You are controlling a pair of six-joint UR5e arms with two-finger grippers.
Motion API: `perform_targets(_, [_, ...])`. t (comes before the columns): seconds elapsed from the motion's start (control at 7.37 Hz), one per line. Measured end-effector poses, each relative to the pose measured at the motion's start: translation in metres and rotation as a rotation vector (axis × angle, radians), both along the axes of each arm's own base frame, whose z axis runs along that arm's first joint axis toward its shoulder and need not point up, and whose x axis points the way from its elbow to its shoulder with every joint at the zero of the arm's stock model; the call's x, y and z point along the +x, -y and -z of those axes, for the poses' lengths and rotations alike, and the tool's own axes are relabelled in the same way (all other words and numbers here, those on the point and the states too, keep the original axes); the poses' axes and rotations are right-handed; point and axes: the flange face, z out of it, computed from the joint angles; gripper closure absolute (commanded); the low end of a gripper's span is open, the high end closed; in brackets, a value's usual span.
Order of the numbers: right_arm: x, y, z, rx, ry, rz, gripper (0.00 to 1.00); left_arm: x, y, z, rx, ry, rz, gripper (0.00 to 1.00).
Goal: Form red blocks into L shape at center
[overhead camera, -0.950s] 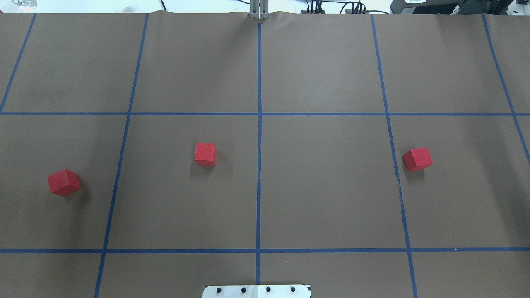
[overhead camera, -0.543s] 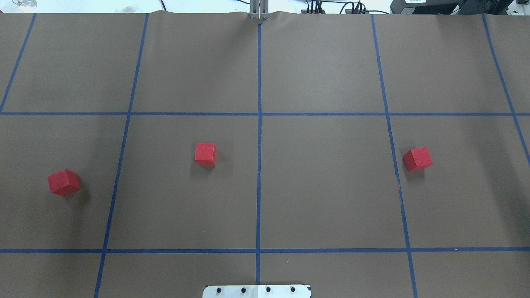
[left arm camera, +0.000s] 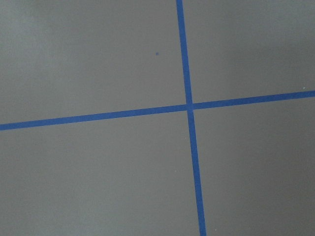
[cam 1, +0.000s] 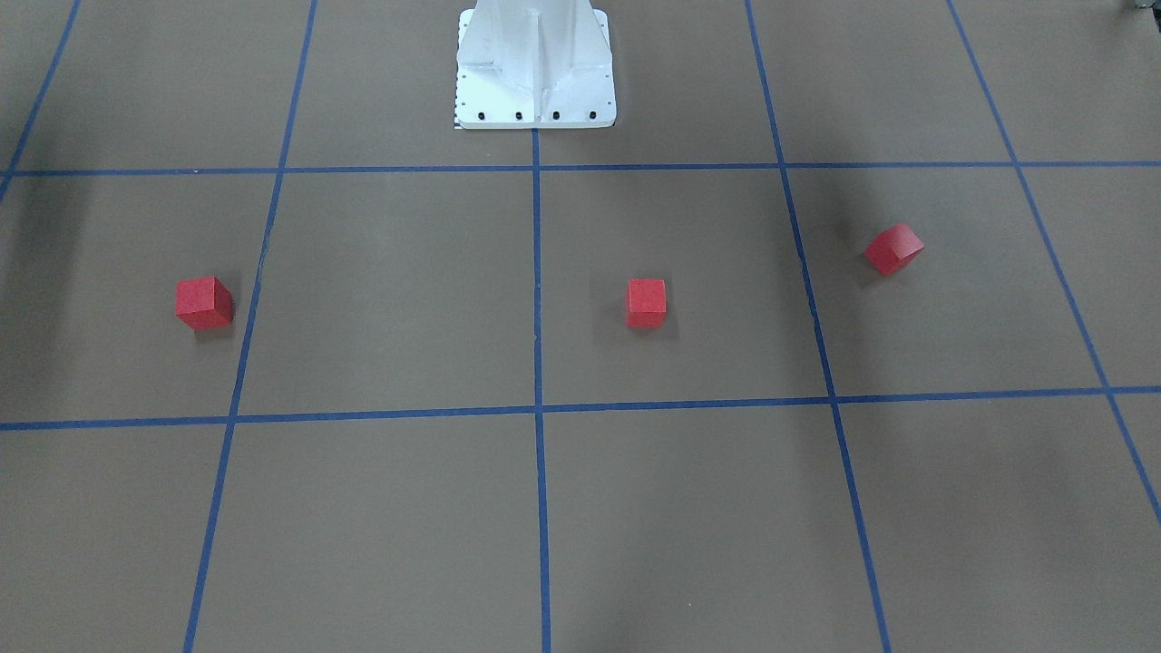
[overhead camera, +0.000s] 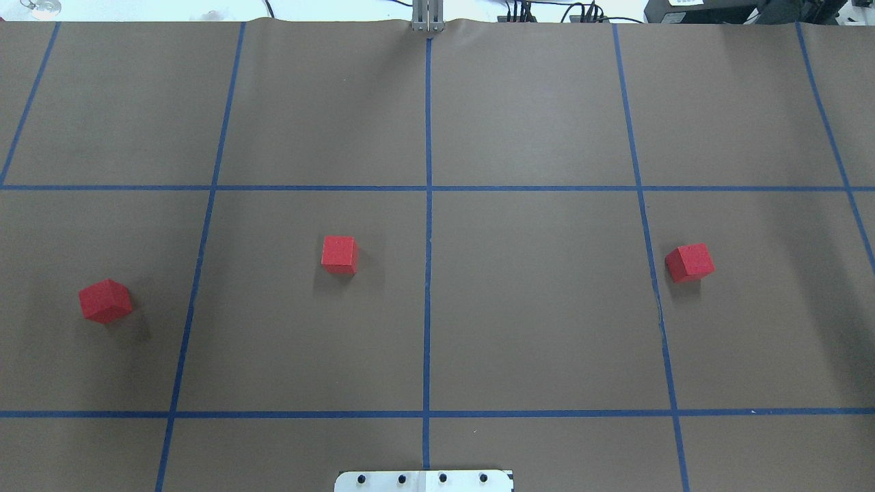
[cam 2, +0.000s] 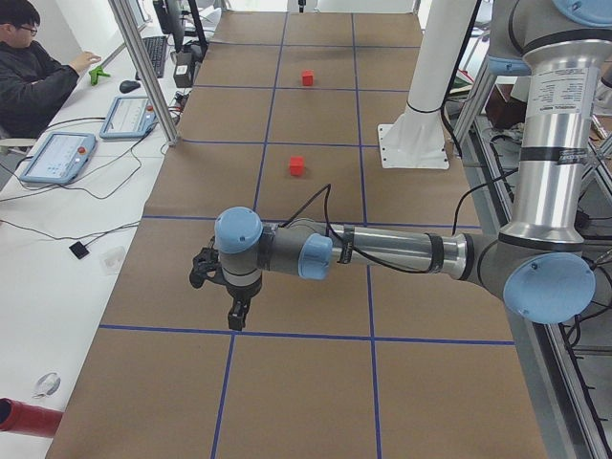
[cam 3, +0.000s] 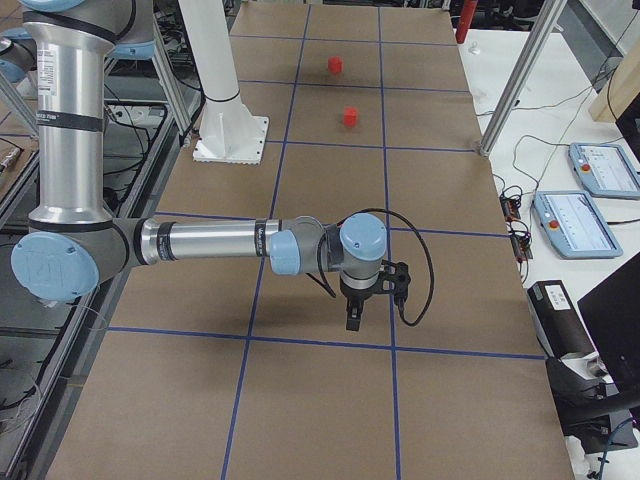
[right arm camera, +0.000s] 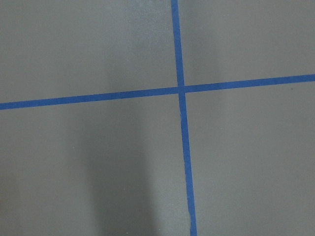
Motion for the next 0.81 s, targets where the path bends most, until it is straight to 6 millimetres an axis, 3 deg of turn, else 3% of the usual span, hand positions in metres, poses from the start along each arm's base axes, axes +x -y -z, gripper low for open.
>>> perform_targets(0.27, [0.0, 0.002, 0.003, 0.009, 0.001, 0.0, 0.01, 0.05, 0.038, 0.058, 0.101, -0.023, -0.038, 0.0])
perform_targets(0.54, [0.0, 0.005, 0.007, 0.018, 0.0, 0.0, 0.01, 0.139, 0.058, 0.135, 0.099, -0.083, -0.044, 0.0])
perform_targets(0.81, [-0.001, 0.007, 0.01, 0.025, -0.001, 0.0, 0.01, 0.249, 0.048, 0.221, -0.002, -0.146, 0.048, 0.0])
